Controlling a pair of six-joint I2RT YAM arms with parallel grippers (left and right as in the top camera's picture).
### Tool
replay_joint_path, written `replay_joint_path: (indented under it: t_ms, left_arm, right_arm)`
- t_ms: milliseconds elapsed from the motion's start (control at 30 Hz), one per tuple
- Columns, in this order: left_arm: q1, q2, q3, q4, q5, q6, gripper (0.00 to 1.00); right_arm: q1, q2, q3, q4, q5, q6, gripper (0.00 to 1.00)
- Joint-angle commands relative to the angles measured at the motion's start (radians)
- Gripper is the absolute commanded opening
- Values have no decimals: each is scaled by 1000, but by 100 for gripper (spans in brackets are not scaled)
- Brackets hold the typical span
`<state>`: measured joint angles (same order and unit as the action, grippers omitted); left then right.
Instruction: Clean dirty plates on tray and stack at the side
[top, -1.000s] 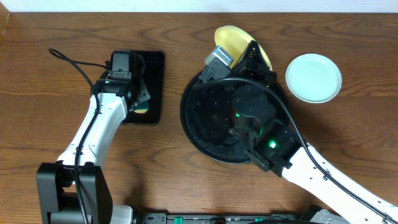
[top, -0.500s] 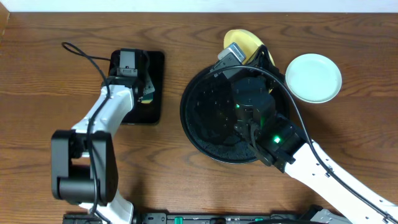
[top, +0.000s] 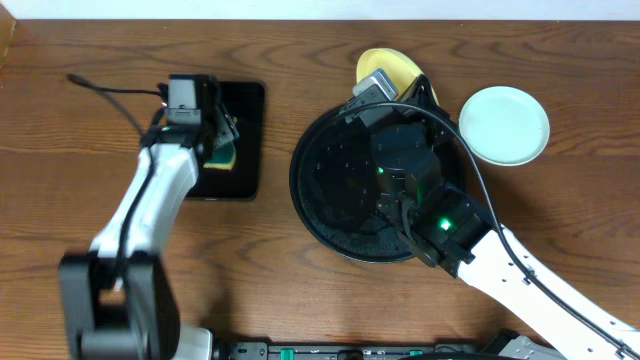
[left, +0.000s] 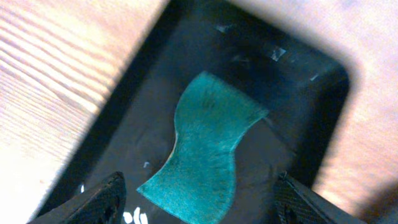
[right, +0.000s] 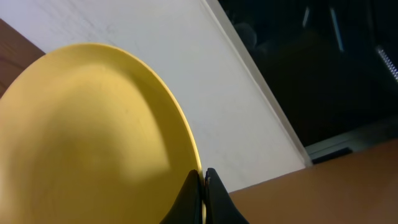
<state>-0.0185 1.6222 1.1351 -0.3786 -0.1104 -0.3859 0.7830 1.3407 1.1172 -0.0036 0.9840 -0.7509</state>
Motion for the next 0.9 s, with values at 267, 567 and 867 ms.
replay_joint_path:
  t_ms: [267,567,867]
  left_arm:
    - [2,-286,-7,-92,-9,-61,79]
    - [2,-285,-7,-92,-9,-61,84]
    - [2,-285,-7,-92,-9,-61,84]
  right_arm:
    - [-3,-3,13,-27,-3,67,1]
    - [-66,2,13,-157,-85,443,1]
    - [-256,5,13,-280,-370,842,1]
